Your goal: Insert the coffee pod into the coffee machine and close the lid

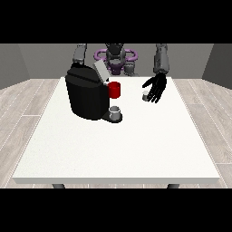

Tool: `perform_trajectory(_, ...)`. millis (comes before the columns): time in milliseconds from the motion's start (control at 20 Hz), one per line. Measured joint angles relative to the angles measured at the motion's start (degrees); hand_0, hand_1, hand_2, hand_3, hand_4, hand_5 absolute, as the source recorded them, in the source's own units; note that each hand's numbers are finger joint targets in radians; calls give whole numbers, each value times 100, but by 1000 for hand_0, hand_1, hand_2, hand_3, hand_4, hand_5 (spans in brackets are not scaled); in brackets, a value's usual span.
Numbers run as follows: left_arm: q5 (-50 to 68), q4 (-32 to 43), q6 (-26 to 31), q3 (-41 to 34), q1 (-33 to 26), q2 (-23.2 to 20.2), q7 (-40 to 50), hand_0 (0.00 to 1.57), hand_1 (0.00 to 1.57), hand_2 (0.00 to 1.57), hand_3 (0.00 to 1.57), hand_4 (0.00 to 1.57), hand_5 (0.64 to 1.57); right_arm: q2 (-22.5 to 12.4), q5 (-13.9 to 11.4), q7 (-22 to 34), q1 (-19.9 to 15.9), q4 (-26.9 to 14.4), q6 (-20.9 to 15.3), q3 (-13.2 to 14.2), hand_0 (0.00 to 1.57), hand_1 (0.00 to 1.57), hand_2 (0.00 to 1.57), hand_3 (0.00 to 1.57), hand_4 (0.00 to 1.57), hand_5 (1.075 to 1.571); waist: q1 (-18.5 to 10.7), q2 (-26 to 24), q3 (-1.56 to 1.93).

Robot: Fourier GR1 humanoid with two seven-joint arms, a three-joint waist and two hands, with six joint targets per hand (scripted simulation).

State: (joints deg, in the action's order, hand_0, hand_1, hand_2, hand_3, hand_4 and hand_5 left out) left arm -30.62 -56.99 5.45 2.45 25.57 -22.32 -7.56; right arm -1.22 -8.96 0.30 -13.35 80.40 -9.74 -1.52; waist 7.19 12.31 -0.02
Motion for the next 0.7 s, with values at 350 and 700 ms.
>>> perform_trajectory(350, -765, 452, -520, 257, 325, 84, -167, 924, 924, 1016, 845, 413, 1571, 13, -47, 20, -178, -304, 48, -14, 0, 0, 0, 0, 0, 1571, 27, -18, 1)
perform_trajectory(700, -1403, 935, -457, 529, 538, -59, -241, 757, 757, 928, 769, 348, 1571, -16, 77, -112, -317, -531, 154, 78, 0, 0, 0, 0, 0, 1571, 64, 12, 4)
